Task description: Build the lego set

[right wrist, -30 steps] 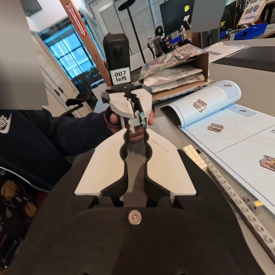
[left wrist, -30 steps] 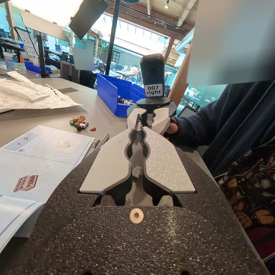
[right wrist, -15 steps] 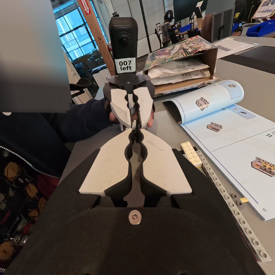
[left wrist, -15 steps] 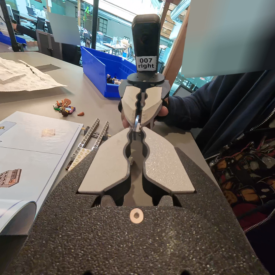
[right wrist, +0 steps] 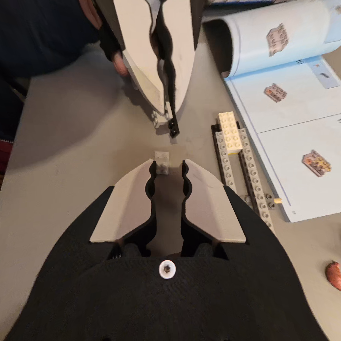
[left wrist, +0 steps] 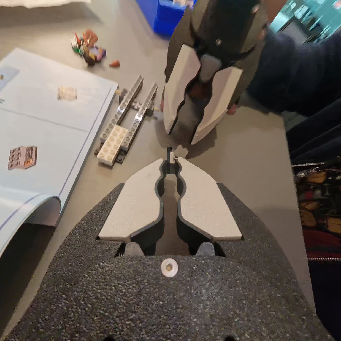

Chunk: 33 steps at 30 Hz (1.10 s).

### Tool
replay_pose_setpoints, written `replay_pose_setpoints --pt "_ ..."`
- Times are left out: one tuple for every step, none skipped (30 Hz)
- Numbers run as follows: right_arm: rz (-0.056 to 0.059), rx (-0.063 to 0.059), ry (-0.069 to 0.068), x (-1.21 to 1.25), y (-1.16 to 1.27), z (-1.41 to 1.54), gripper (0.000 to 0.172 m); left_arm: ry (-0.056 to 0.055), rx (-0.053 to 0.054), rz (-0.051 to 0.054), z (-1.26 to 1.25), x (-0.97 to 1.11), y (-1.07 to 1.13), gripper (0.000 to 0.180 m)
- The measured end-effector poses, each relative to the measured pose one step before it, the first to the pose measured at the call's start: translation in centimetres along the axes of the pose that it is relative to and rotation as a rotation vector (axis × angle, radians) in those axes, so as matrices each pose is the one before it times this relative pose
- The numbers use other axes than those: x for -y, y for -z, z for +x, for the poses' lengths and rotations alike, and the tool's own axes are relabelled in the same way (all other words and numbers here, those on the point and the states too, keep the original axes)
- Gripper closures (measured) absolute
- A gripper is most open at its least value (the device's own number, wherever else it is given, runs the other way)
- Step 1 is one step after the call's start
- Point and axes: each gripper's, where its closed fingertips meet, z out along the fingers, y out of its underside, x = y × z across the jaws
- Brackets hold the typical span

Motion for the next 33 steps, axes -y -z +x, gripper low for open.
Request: replay_pose_setpoints --pt "-0.0291 0.0055 0.0048 -0.303 -0.423 -0.249 0.144 -0.0046 0.0242 -0.0403 -0.217 -0.544 -0.173 0.172" --pt "-0.0338 0.0034 0.0079 -0.344 -0.394 -0.244 0.141 -0.0016 0.0141 -0.0221 -0.085 -0.292 -0.171 0.173" --pt "-0.0287 -0.0002 0.0103 -0.271 -0.345 -0.219 0.139 0.0066 -0.0017 -0.0101 0.088 -0.129 -0.146 0.173" --pt "-0.0208 -0.0101 0.0061 -0.151 -0.306 -0.054 0.140 0.0090 -0.0063 -0.0023 0.096 -0.025 -0.119 0.173" --pt "-0.0090 -0.0258 -0.0005 0.023 -0.203 0.206 0.142 0.0057 -0.0023 -0.0001 0.028 -0.015 -0.097 0.173" --pt "-0.0008 -0.0312 -0.0101 0.135 -0.137 0.371 0.152 0.0030 0.0011 -0.0017 -0.030 -0.057 -0.077 0.172" --pt "0.0001 -0.0241 -0.0207 0.131 -0.109 0.362 0.155 0.0095 0.0030 0.0023 -0.100 -0.007 -0.058 0.172" --pt "0.0071 -0.0204 -0.0253 0.150 -0.060 0.367 0.155 0.0224 -0.0026 0.0097 -0.094 0.088 -0.024 0.172" --pt "0.0141 -0.0147 -0.0248 0.229 0.000 0.303 0.155 0.0264 0.0005 0.0166 -0.190 0.201 0.058 0.172" --pt "0.0215 -0.0078 -0.0249 0.330 0.102 0.215 0.155 0.0276 0.0054 0.0247 -0.264 0.319 0.138 0.172" --pt "0.0274 -0.0069 -0.0292 0.445 0.195 0.226 0.155 0.0345 -0.0010 0.0304 -0.208 0.365 0.195 0.172" --pt "0.0329 -0.0075 -0.0358 0.544 0.258 0.263 0.155 0.0348 -0.0048 0.0332 -0.164 0.383 0.214 0.173" --pt "0.0377 -0.0021 -0.0395 0.666 0.313 0.183 0.155 0.0367 -0.0033 0.0340 -0.193 0.393 0.200 0.172" --pt "0.0389 0.0019 -0.0405 0.716 0.317 0.095 0.155 0.0365 -0.0031 0.0302 -0.154 0.361 0.129 0.173" --pt "0.0375 -0.0004 -0.0407 0.707 0.269 0.104 0.155 0.0328 -0.0035 0.0250 -0.097 0.280 0.059 0.173" --pt "0.0301 -0.0017 -0.0382 0.589 0.194 0.079 0.155 0.0296 0.0025 0.0247 -0.110 0.288 -0.007 0.173" --pt "0.0169 -0.0027 -0.0332 0.365 0.079 0.036 0.155 0.0288 0.0019 0.0304 -0.036 0.357 -0.034 0.173" --pt "0.0070 -0.0071 -0.0281 0.175 0.003 0.074 0.155 0.0274 -0.0119 0.0315 0.194 0.369 -0.064 0.173" --pt "0.0032 -0.0115 -0.0236 0.068 -0.034 0.112 0.155 0.0165 -0.0056 0.0180 0.159 0.188 -0.117 0.173" --pt "-0.0001 -0.0131 -0.0156 -0.004 -0.038 0.085 0.155 -0.0038 0.0178 0.0051 -0.122 0.030 -0.098 0.172" --pt "-0.0004 -0.0148 -0.0067 -0.006 -0.029 0.117 0.155 -0.0111 0.0163 0.0039 -0.060 0.050 -0.081 0.172" --pt "0.0023 -0.0144 -0.0048 0.046 -0.018 0.158 0.155 -0.0031 0.0122 0.0085 -0.035 0.098 -0.063 0.172" --pt "0.0045 -0.0085 -0.0086 0.059 -0.002 0.109 0.155 0.0009 0.0085 0.0090 -0.025 0.104 -0.044 0.173" --pt "0.0069 -0.0044 -0.0133 0.077 0.011 0.079 0.155 -0.0016 0.0065 0.0072 -0.019 0.089 -0.019 0.173" --pt "0.0080 -0.0053 -0.0137 0.088 0.011 0.088 0.155 -0.0040 0.0073 0.0093 -0.029 0.125 0.009 0.173" --pt "0.0070 -0.0084 -0.0093 0.063 -0.006 0.114 0.155 -0.0025 0.0082 0.0126 -0.034 0.160 0.013 0.173" --pt "0.0048 -0.0103 -0.0045 0.040 -0.058 0.101 0.155 -0.0008 0.0091 0.0106 -0.052 0.135 -0.004 0.173" --pt "0.0009 -0.0117 -0.0015 -0.027 -0.081 0.104 0.155 -0.0012 0.0102 0.0049 -0.083 0.048 -0.030 0.173" --pt "-0.0030 -0.0170 0.0000 -0.071 -0.105 0.171 0.155 -0.0015 0.0099 0.0037 -0.102 0.052 -0.003 0.173" --pt "-0.0005 -0.0174 0.0027 -0.024 -0.097 0.177 0.155 0.0005 0.0028 0.0087 -0.019 0.117 0.025 0.173" --pt "0.0030 -0.0121 0.0037 0.017 -0.086 0.095 0.155 0.0023 0.0044 0.0033 -0.055 0.032 -0.006 0.173" --pt "0.0032 -0.0090 -0.0002 0.020 -0.063 0.080 0.155 0.0007 0.0051 -0.0015 -0.069 -0.018 -0.012 0.173" --pt "0.0045 -0.0041 -0.0035 0.042 -0.057 0.043 0.155 0.0010 0.0035 -0.0014 -0.069 -0.014 -0.010 0.173"
